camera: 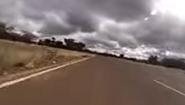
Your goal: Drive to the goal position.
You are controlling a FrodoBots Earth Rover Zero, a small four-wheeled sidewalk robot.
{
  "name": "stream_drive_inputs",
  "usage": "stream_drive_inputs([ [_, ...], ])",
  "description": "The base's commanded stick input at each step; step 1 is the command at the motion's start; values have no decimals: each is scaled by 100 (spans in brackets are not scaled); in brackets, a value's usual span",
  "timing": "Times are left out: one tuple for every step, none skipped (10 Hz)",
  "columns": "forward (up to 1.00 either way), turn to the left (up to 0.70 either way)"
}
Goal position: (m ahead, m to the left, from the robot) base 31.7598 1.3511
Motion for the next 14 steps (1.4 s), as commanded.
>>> stream_drive_inputs([
  [85,4],
  [85,4],
  [85,4],
  [85,4],
  [85,4],
  [85,4],
  [85,4],
  [85,4],
  [85,4],
  [85,4],
  [85,4],
  [85,4],
  [85,4],
  [85,4],
])
